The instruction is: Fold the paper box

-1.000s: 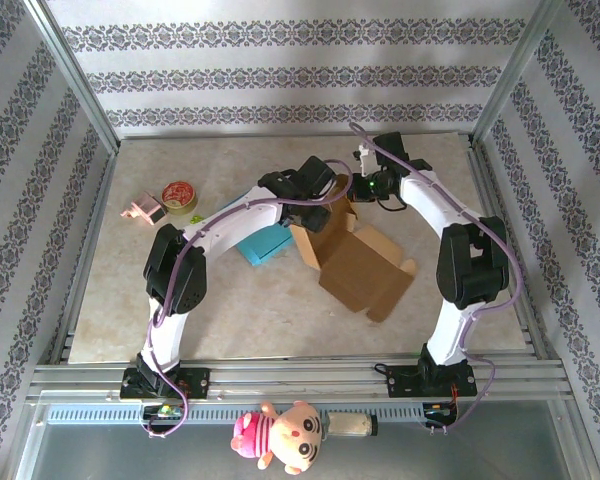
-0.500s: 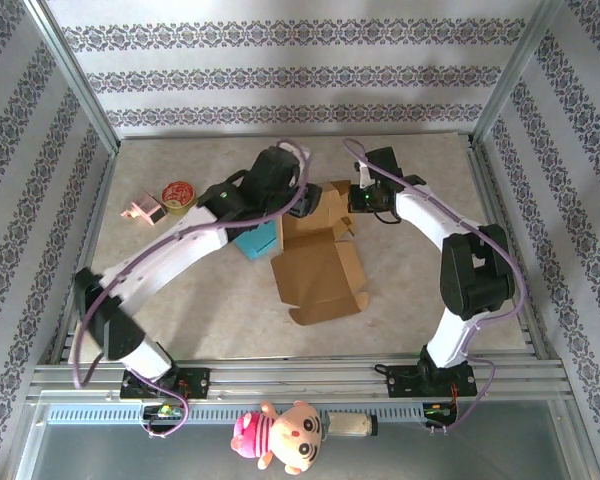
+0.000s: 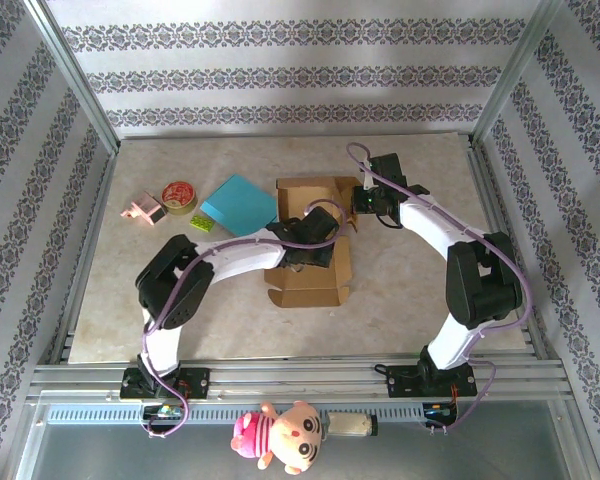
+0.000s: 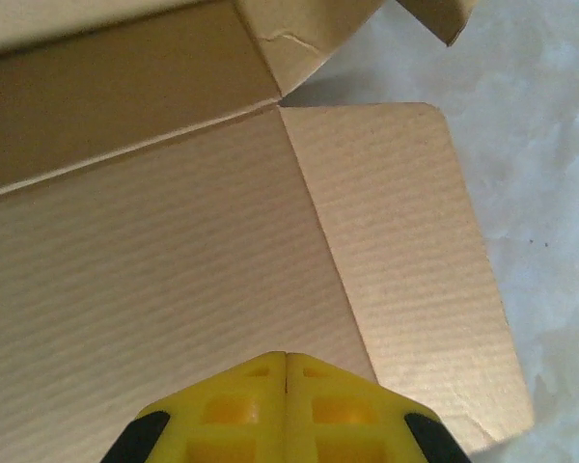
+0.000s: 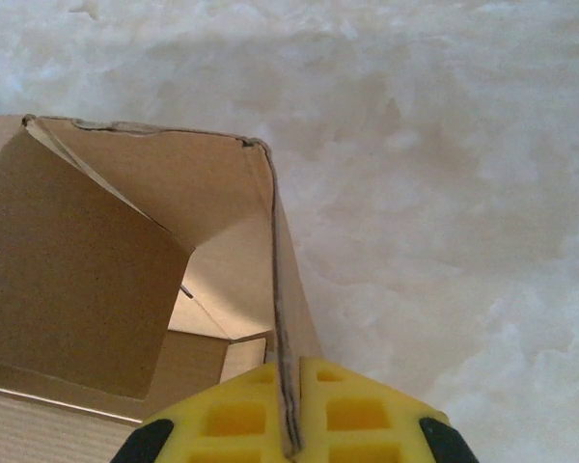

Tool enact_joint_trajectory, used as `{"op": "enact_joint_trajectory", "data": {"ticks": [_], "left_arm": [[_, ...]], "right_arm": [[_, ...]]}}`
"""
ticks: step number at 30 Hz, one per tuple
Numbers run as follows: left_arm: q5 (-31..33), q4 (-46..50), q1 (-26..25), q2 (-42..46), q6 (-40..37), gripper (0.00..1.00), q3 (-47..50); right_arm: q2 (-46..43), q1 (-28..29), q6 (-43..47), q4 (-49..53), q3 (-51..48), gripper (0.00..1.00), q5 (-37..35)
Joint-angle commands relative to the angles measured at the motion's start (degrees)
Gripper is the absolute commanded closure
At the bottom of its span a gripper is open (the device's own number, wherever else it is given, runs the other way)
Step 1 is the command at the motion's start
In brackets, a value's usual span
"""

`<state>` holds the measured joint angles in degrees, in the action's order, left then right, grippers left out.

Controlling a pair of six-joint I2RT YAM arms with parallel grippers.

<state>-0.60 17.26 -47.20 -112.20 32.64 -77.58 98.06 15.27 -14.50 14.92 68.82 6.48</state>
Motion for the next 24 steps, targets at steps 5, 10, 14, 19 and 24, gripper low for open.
{"op": "enact_joint_trajectory", "data": {"ticks": [5,10,14,19,24], "left_arm": [[-3.4,-13.1,2.3,-7.0,1.2,1.00,-0.6],[-4.4,-15.5,3.0,-11.0,-0.2,1.00,-1.4],[-4.5,-15.7,3.1,-13.1,-0.2,1.00,-1.5],[-4.8,-16.8,3.3,-14.4,0.5,1.00,-1.1],[-5.4,-16.5,3.3,-15.1,-0.2,1.00,-1.8]], "right_arm": [[-1.1,0.6,-7.6,2.5,1.7,0.96,3.2],[-0.1,0.7,-16.6,4.1,2.0,0.93,6.6],[-0.2,0.8,-20.8,5.7,2.9,0.91,7.3],[-1.8,1.7,-28.6,6.1,1.0,0.90,5.8],[-2.1,1.7,-28.8,7.5,1.5,0.88,7.3]]}}
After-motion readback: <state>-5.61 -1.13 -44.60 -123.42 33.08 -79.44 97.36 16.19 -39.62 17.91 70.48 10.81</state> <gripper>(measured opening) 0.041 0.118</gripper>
